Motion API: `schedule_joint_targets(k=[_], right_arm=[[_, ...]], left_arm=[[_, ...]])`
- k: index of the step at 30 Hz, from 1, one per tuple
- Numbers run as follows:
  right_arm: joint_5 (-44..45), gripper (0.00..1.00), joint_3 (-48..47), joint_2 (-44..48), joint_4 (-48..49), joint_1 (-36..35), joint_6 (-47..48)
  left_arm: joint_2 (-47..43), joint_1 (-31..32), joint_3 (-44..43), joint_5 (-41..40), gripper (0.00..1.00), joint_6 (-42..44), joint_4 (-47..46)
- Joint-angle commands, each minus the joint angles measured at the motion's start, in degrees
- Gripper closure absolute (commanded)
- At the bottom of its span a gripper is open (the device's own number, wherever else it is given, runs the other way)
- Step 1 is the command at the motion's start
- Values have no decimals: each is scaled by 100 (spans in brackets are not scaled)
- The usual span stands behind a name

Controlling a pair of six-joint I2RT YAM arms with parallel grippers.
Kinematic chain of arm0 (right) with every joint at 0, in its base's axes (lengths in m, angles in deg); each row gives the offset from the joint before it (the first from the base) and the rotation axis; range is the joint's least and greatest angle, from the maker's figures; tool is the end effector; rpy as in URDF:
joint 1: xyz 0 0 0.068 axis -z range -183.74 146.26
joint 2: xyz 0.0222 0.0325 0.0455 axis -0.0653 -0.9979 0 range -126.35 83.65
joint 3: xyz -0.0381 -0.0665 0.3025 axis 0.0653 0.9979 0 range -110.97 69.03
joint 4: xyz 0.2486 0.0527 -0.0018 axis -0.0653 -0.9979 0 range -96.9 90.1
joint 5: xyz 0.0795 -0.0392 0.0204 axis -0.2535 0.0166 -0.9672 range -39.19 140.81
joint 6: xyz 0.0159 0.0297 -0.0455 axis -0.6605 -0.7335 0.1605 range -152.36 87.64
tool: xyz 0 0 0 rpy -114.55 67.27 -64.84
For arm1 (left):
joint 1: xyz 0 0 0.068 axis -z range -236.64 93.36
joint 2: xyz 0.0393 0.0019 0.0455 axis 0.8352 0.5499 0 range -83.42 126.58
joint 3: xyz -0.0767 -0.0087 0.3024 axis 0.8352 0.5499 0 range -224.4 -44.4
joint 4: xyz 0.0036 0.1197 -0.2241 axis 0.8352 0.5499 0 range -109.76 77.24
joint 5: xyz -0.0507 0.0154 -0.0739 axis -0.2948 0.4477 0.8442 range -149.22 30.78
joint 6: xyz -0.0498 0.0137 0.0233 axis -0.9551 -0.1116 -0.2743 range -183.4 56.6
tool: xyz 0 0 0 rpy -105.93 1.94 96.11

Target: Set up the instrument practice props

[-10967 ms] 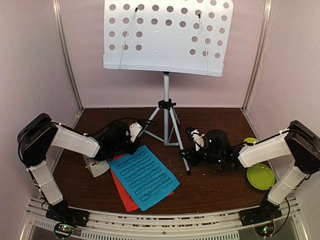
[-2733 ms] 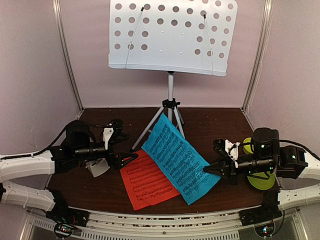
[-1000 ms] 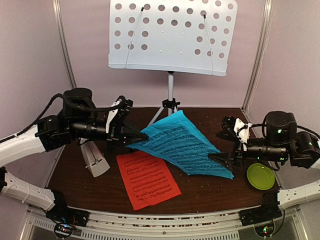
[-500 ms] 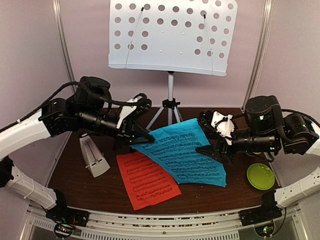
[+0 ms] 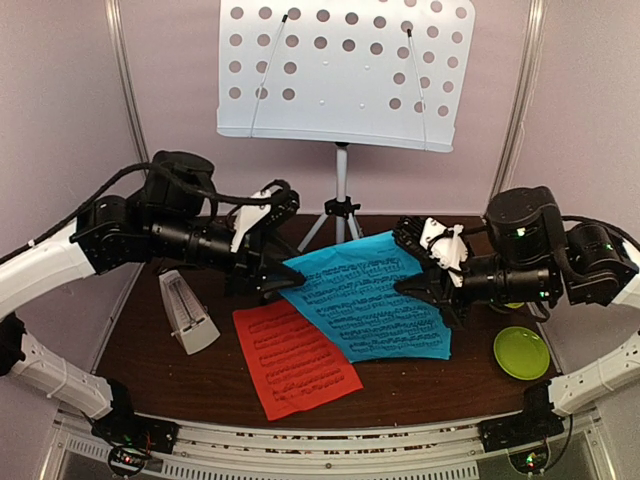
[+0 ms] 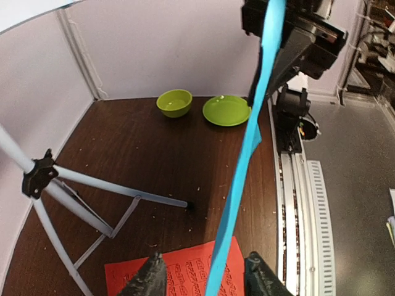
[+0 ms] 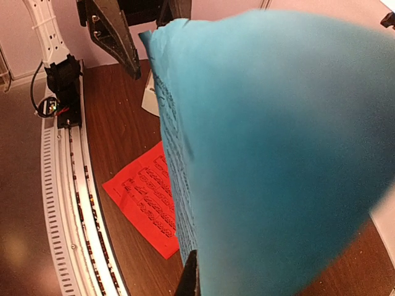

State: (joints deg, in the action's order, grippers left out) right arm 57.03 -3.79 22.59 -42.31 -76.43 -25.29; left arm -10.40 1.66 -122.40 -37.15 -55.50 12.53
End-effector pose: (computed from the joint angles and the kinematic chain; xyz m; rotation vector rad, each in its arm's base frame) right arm 0.0608 0.1803 0.4292 -1.3299 1.6954 0.5667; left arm 0.1242 -0.2295 0.4342 1.3740 1.6448 -0.9273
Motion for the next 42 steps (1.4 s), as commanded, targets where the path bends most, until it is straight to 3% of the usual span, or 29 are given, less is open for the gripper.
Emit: schedule_joint_targets(k=[1, 9, 15, 17, 20, 24, 36, 42], right_arm=[[-198, 100, -158, 389, 361, 85, -433], [29, 100, -726, 661, 968, 252, -451], [485, 100, -1389, 510, 1252, 430, -296], [568, 100, -1536, 494, 1412, 509, -285], [561, 100, -1709, 490, 1673, 718, -301], [419, 100, -1928, 387, 1916, 995, -261], [-500, 100, -2616, -311, 2518, 2069, -323], [-692, 100, -3342, -906, 2473, 2346, -210]], left_arm=[[-651, 6, 166, -1046, 52, -170, -633], [-1270, 14, -217, -3022, 42, -412, -1162], [-688, 14, -1380, -4230, 40, -114, -1317], [-459, 14, -1694, -4382, 39, -59, -1343], [-319, 14, -1785, -4369, 29, 104, -1667], [2, 14, -2043, -4492, 27, 275, -1807], [1299, -9, -3235, -5701, 34, 1169, -2215], [1709, -278, -3767, -5626, 39, 1092, -2136]])
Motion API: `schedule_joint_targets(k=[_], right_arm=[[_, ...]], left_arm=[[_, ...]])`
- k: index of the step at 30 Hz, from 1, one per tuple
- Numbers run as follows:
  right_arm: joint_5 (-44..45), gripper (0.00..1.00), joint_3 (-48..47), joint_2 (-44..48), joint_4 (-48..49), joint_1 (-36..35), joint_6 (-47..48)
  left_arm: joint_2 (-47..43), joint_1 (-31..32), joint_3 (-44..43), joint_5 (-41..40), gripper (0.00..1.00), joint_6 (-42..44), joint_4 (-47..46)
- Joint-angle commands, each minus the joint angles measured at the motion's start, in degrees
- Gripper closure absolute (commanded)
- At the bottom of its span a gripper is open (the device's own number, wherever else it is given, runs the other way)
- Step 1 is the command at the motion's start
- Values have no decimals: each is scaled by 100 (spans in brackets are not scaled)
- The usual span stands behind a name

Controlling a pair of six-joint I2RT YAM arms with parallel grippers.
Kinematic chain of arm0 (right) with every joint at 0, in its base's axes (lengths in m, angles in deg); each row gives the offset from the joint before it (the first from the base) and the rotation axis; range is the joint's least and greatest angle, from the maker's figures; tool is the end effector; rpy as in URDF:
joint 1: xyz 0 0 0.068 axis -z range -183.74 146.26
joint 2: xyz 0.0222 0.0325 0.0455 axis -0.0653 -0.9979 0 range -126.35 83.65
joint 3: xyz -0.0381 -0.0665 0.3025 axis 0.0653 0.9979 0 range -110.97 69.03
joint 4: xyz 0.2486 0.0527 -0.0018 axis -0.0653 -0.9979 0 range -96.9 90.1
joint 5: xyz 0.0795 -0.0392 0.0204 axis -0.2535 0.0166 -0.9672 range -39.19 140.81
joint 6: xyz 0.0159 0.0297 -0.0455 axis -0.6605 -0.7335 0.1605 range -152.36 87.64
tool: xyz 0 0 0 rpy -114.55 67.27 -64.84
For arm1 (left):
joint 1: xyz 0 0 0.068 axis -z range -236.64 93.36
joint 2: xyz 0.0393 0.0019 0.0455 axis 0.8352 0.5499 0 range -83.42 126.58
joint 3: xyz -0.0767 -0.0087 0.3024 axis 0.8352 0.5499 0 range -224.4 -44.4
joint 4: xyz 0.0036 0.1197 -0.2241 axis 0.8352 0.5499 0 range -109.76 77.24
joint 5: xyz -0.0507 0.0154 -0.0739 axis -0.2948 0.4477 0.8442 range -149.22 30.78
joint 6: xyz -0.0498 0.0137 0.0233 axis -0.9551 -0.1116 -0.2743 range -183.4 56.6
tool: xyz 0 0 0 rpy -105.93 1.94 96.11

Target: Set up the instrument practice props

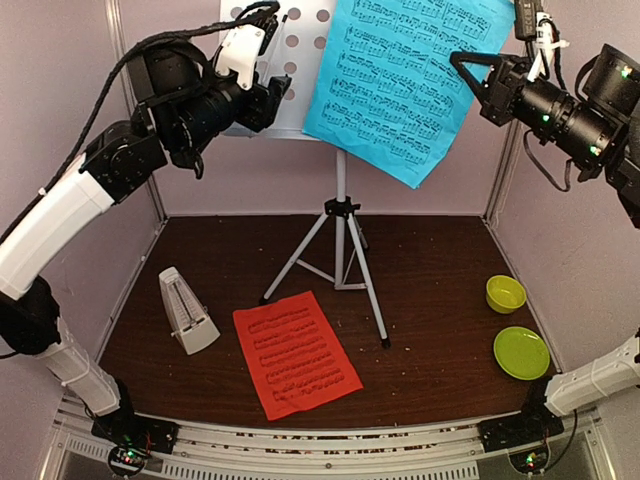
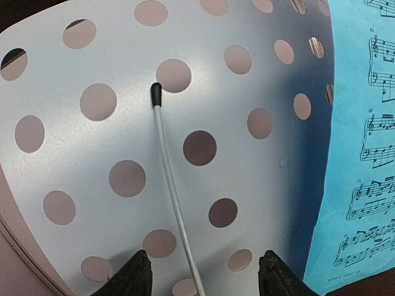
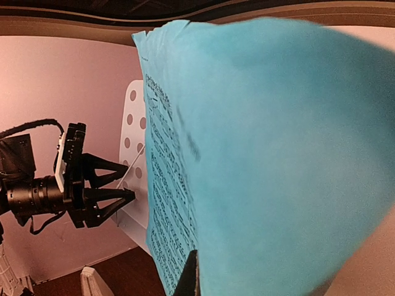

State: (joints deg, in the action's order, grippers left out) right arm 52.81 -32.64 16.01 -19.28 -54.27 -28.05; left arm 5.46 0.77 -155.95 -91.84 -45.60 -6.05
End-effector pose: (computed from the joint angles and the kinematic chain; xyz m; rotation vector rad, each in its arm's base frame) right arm 0.1137 0.1358 0.6062 -0.5923 1.2074 0.6618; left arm 0.1881 -0.2546 0.5814 0.4624 1.3653 -0.1650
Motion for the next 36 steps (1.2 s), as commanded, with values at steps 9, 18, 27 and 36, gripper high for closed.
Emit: schedule_joint_targets(k=[9, 18, 27, 36], right_arm=[[-297, 100, -1230, -896, 146, 354, 92], [-141, 100, -1405, -1193, 245, 381, 161], [361, 100, -1552, -1375, 306, 393, 330], [193, 100, -1920, -1728, 533, 395, 621]], left_arm=[[336, -326, -617, -93, 55, 321, -443], [168, -327, -129, -17, 92, 465, -1105], [-237, -327, 1057, 318, 100, 769, -2727], [-691, -340, 2102, 1407, 100, 1244, -3841]])
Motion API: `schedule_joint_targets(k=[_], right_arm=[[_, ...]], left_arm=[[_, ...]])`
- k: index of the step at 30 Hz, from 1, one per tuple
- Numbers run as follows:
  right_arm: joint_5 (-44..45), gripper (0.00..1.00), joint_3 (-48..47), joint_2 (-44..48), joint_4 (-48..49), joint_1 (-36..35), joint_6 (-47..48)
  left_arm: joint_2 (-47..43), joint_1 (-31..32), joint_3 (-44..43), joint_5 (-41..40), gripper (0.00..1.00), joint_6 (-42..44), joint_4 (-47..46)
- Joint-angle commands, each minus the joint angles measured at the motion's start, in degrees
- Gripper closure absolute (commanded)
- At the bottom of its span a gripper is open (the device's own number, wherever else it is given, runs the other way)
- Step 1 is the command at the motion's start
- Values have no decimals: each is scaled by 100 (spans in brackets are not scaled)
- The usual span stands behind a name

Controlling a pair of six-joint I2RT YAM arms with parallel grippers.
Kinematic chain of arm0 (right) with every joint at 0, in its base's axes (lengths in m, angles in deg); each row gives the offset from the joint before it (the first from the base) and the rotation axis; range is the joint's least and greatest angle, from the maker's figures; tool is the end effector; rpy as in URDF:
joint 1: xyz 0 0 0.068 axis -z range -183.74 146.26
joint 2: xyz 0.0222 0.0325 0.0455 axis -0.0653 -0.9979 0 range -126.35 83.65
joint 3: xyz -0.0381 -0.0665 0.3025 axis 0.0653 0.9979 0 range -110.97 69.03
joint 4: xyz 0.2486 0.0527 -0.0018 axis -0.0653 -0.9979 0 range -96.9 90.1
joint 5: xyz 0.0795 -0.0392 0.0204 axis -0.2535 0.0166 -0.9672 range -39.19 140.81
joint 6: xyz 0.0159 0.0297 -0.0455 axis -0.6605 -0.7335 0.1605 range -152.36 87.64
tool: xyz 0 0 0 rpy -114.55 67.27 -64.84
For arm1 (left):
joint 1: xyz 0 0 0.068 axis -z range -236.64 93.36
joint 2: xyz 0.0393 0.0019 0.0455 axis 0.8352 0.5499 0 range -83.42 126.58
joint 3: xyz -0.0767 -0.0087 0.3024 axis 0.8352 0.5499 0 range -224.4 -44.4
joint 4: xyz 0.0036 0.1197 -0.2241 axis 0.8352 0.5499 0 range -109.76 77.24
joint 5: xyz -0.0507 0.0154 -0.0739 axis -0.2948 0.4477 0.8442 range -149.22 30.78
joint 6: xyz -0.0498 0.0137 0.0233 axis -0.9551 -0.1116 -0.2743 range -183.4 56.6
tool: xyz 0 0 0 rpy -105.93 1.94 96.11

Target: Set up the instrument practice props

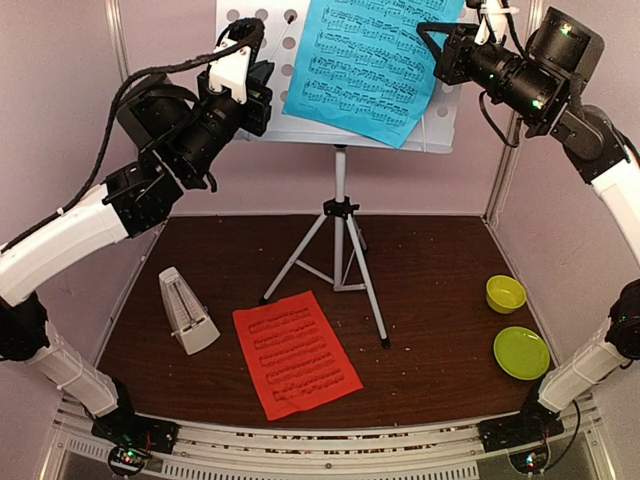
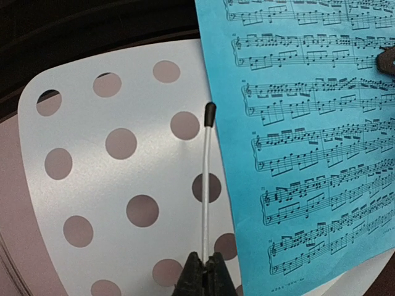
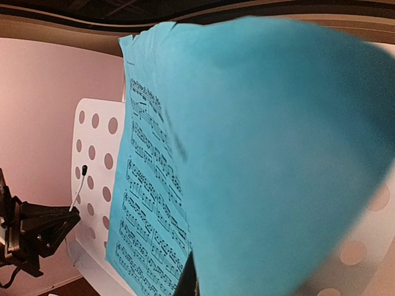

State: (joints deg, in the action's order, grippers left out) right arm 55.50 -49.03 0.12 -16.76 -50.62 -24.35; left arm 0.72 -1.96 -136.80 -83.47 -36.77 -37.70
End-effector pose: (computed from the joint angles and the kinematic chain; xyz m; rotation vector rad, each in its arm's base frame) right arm 0.1769 0.1840 0.6343 -0.5262 1.1684 0.5330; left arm 0.1947 -0.2466 0.5584 0.4269 1.0773 -0.1980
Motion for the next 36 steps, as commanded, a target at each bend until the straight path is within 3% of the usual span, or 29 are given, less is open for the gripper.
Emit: schedule_joint_targets(k=[1, 15, 36], right_arm=[[-132, 100, -352, -207, 296, 28, 313], [-1005, 100, -1029, -903, 255, 29, 1051], [-1968, 100, -1736, -1690, 576, -84, 1256]], left_arm=[[-237, -77, 236, 667, 100, 384, -688], [-398, -159, 692, 1353, 100, 498, -913], [-404, -168, 692, 1427, 100, 546, -922]])
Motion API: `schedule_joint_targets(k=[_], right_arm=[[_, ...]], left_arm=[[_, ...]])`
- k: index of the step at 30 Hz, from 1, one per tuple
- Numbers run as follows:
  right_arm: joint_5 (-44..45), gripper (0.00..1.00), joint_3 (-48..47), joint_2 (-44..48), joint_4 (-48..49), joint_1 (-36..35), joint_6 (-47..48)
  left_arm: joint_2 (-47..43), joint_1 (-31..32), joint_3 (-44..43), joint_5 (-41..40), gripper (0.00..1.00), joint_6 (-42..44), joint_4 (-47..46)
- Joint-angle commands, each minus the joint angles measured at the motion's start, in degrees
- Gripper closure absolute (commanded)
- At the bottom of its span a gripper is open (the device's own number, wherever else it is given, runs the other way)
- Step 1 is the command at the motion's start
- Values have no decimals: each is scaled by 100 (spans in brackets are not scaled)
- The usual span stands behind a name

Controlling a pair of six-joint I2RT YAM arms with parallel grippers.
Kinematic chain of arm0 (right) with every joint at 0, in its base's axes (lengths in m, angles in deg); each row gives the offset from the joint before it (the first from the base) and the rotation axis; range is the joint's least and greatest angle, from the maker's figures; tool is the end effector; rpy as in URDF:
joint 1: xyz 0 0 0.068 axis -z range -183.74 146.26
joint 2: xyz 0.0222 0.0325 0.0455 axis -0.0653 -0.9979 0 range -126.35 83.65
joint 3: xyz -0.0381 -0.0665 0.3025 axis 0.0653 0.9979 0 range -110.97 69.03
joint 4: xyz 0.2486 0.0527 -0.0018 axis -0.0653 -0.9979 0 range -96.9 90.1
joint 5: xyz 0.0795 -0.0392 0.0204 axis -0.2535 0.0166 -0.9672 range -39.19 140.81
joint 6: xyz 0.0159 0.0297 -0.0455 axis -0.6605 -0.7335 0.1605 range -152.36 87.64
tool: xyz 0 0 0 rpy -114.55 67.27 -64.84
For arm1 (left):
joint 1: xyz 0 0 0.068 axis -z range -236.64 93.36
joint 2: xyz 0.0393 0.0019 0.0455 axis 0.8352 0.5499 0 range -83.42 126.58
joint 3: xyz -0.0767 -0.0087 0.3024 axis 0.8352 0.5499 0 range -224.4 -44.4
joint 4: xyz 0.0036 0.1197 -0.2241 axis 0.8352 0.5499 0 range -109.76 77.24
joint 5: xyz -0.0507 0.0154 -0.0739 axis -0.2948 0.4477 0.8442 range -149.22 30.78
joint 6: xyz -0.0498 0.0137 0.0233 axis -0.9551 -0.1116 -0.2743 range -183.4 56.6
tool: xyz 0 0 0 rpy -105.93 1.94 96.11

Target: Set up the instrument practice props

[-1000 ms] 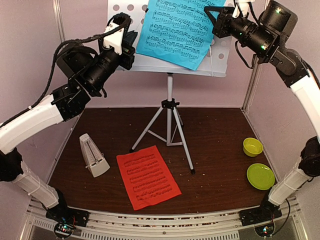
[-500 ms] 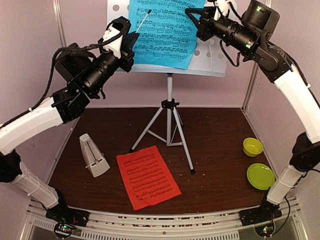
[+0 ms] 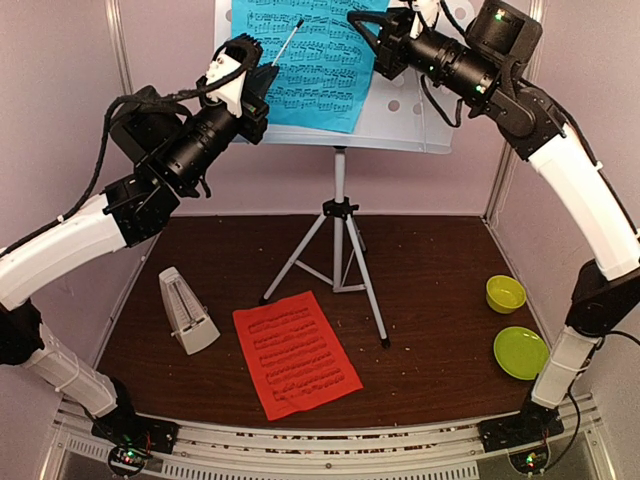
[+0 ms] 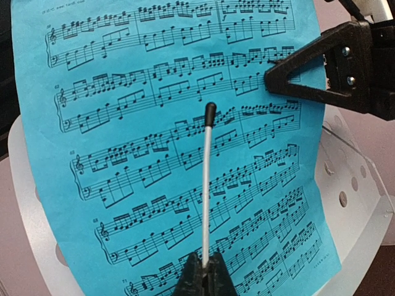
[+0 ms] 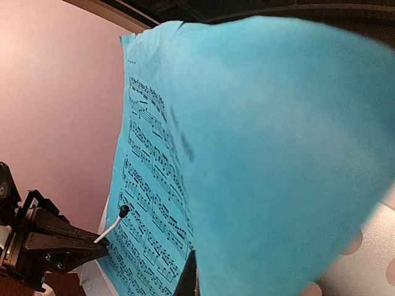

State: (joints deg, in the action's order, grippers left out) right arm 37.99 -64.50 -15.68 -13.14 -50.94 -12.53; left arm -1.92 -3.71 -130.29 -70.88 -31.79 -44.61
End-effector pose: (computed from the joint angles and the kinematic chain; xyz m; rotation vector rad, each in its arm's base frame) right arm 0.2226 0.2531 0.6371 -0.8376 0.9045 0.5512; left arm 0.1904 -0.2387 0.5477 0.5757 0.9075 -0.2277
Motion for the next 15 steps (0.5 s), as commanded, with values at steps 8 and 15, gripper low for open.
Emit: schedule_joint_targets(k=[8, 15], right_arm=[[-274, 98, -264, -228, 203, -105, 259], [-223, 79, -195, -235, 287, -148, 249]], left_arm=[[-138, 7, 46, 206, 100, 31, -231], [-117, 7, 13, 205, 100, 30, -204]])
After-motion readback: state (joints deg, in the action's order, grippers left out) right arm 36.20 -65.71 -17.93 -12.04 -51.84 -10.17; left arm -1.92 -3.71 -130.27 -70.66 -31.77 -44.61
